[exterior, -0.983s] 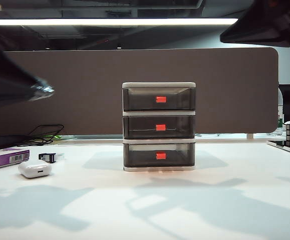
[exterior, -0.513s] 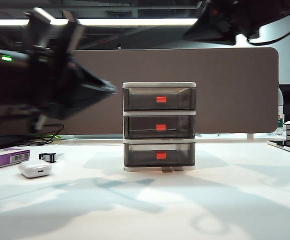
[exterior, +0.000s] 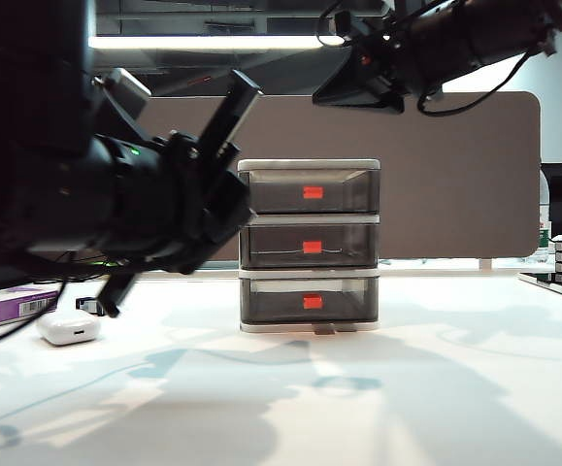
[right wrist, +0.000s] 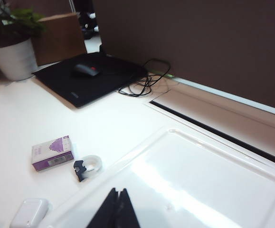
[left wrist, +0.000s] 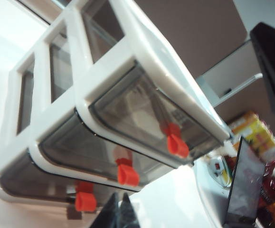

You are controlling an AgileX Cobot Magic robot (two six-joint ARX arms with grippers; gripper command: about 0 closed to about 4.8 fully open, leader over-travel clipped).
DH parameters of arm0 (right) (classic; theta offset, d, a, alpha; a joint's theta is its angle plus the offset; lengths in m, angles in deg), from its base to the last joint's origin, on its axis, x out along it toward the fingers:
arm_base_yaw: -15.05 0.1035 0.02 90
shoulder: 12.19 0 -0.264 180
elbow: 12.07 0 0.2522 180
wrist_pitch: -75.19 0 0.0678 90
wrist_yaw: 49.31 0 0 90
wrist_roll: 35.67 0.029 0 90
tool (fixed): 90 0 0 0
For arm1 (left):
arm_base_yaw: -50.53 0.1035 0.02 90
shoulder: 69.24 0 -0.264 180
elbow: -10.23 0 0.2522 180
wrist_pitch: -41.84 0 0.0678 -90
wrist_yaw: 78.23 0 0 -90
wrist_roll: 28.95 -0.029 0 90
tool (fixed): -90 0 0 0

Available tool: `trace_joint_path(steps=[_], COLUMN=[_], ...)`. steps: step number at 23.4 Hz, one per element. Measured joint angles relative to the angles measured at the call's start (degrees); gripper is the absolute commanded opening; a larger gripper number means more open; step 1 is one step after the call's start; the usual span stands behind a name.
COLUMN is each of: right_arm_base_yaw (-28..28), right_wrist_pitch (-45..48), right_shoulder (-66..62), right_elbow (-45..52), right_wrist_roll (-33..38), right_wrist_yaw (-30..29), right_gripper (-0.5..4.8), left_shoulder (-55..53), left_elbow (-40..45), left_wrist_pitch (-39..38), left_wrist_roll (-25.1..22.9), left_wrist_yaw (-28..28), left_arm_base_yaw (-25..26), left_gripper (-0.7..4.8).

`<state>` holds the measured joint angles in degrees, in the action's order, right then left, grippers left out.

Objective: Open the second layer of the drawer on the table, pick up the earphone case on the table and put it in, and finally close the drawer.

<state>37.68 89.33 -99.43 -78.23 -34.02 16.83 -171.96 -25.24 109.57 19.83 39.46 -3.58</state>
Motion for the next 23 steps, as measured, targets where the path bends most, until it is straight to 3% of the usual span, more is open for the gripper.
trace_joint_path(steps=[5,8,11,23], right_arm_base_yaw=[0.0,0.02,0.02,0.02], right_wrist_pitch=[-0.37,-0.42,-0.57,-1.11], right_shoulder=[-3.15,-3.82,-3.87,-6.47], right_elbow=[-2.25,-2.58,-2.58,-2.64], right_wrist_roll=[-0.28,-0.68,-1.53,-3.69], right_wrist_yaw=[-0.44,-0.46,-0.44,-0.44], right_gripper=[-0.05,-0.05,-0.05,-0.05], left_shoulder=[-7.5,-10.64,-12.07,-12.83], left_elbow=[-6.58,-9.42,-9.97,-14.53], left_wrist_pitch=[0.09,0.11,0.09,0.15], left_wrist_roll=[7.85,9.94,11.21,13.27], left_wrist_yaw=[3.28,3.96,4.44,8.66], left_arm_base_yaw=[-2.69,-3.58,-4.94,-5.75], left_gripper=[0.28,0.41,1.28,1.34])
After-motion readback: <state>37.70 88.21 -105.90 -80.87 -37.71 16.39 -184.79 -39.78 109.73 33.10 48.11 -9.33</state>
